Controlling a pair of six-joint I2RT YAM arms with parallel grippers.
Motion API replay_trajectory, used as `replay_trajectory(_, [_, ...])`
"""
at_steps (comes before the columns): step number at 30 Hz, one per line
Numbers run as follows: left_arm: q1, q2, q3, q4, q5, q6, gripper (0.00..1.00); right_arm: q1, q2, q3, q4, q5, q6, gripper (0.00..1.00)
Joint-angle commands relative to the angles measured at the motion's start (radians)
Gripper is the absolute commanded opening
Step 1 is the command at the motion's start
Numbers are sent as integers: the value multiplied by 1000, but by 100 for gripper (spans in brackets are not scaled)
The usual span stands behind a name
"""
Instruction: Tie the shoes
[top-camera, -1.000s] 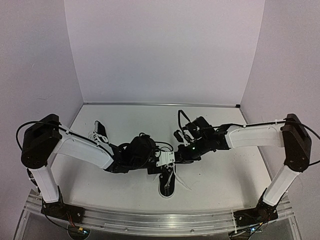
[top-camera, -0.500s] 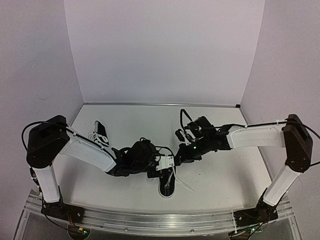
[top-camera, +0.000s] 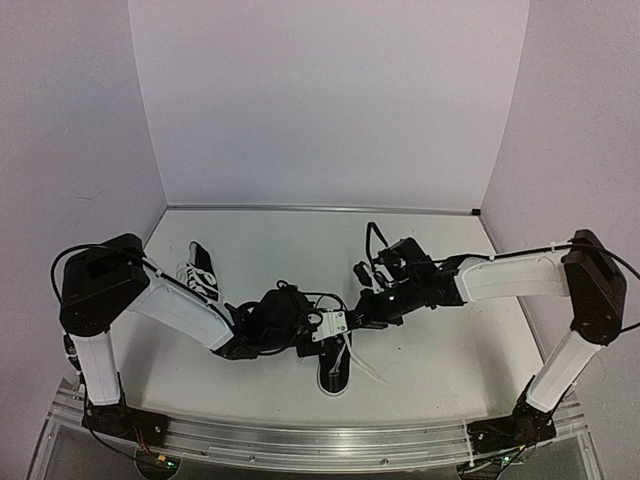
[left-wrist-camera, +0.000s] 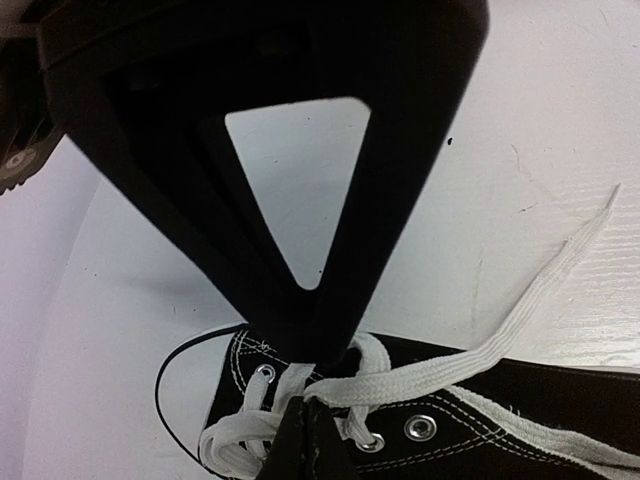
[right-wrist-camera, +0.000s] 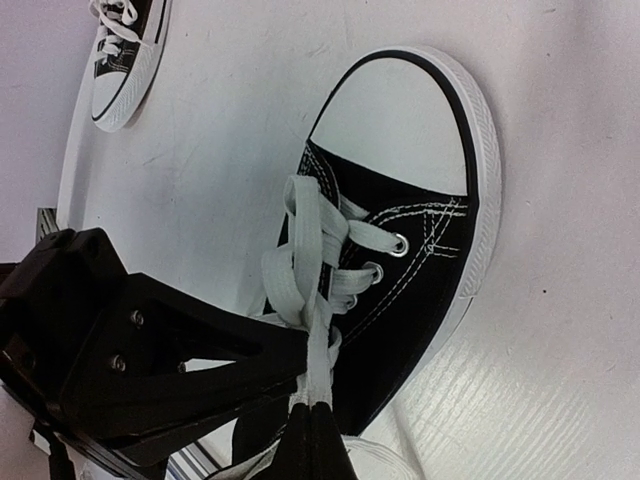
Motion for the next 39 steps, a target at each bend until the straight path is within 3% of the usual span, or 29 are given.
replay_trajectory(1, [3,5,-41,120,-31,-42,0,0,-58,-26,55,13,52,0])
replay_trajectory(10, [1,22,-80,249,3,-121,0,-3,-99,-113,166,37,137,0])
replay_trajectory(33, [-6,70,-122,347,84,-179,0,-2,-91,-152,235,17,165,0])
replay_trajectory(39, [-7,102,-112,386,81,-196,0,-2,-80,-162,292,-50,172,0])
